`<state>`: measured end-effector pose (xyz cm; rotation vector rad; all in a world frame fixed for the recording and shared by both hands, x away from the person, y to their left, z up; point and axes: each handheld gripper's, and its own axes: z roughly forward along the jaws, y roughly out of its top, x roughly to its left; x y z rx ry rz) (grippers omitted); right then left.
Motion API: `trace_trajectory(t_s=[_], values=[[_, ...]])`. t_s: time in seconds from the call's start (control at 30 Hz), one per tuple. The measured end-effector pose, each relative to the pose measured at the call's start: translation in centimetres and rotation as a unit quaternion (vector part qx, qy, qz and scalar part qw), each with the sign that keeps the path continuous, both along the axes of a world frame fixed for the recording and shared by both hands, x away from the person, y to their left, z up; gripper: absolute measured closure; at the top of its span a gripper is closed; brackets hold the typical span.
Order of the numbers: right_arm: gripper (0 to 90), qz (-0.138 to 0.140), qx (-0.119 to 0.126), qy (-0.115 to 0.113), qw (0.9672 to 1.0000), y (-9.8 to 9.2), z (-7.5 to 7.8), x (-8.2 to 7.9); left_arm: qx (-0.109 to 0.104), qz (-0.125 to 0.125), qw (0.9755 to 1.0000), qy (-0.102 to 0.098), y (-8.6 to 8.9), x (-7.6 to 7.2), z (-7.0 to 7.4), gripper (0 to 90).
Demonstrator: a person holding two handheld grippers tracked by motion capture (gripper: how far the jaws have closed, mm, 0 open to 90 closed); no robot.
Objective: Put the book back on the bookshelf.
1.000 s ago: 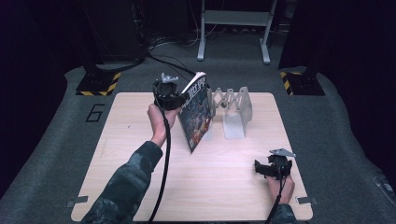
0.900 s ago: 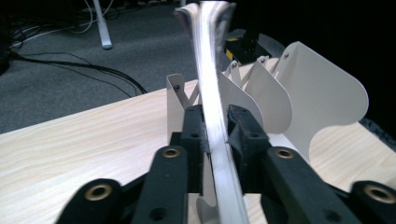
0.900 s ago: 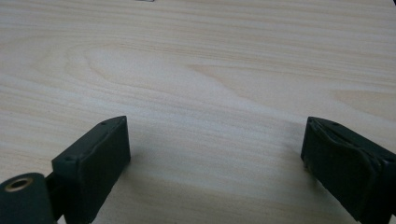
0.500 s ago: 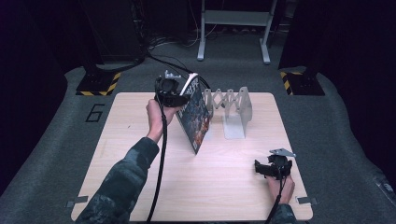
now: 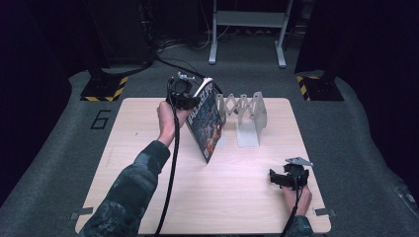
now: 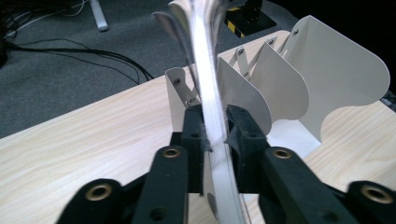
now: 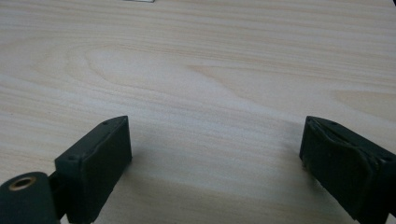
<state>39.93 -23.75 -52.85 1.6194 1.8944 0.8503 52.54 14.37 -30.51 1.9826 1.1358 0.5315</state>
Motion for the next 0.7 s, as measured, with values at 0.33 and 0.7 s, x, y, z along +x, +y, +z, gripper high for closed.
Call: trace_trajectory(t_s=[0.33,0.7], values=[[8.8,0.001,-0.002,-0.002,1.0,0.0,0.0,0.0,-0.011,0.012,0.9997,-0.02,-1.0,-0.6,0.1,82.9],[9.2,0.003,-0.003,-0.002,1.0,-0.1,0.0,0.0,-0.027,0.036,0.9972,-0.059,-1.6,-0.9,0.2,83.0]])
